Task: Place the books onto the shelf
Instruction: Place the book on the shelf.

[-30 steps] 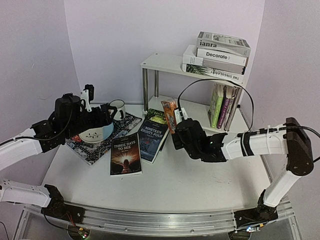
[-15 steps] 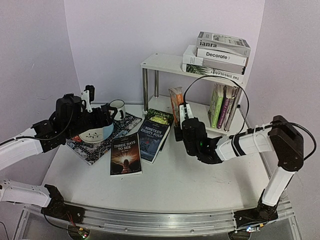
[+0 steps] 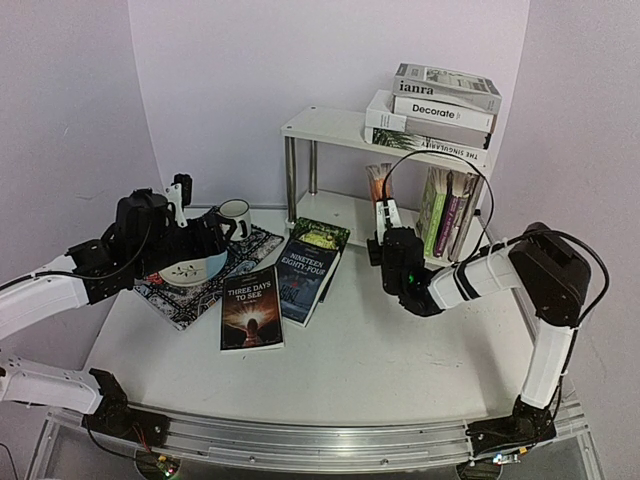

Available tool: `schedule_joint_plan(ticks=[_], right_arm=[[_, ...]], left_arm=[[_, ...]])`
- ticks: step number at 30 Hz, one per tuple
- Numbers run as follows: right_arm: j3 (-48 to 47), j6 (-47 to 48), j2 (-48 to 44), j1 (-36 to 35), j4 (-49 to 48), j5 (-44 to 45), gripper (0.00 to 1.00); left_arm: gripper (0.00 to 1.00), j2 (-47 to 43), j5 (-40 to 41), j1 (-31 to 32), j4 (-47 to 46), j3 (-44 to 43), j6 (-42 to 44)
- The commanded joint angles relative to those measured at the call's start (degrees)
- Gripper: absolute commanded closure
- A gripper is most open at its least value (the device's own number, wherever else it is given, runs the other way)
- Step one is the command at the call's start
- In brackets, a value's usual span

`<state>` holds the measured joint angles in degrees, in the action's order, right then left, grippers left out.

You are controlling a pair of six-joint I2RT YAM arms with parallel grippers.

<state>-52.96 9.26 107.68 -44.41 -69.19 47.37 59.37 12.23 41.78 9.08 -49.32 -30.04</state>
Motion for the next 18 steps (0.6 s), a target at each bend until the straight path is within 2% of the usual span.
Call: schedule_joint_plan(ticks=[1,8,18], right_arm=[[-3.48,2.83,3.46,2.71,-20.38,0.02,1.0],[-5.43,1.38,8.07,6.34,-22.61,-2.14,1.0],[-5.11,-8.13,9.52,9.03,-22.68,-1.6,1.0]], left_arm=[[0.21,0.25,0.34,-0.28,-0.25,-1.46,-0.1],[0.21,-0.31,0.35,-0.25,-0.09,-0.96,-0.97],[0.21,1.1,-0.29,-0.21,-0.13,-1.47,-1.81]])
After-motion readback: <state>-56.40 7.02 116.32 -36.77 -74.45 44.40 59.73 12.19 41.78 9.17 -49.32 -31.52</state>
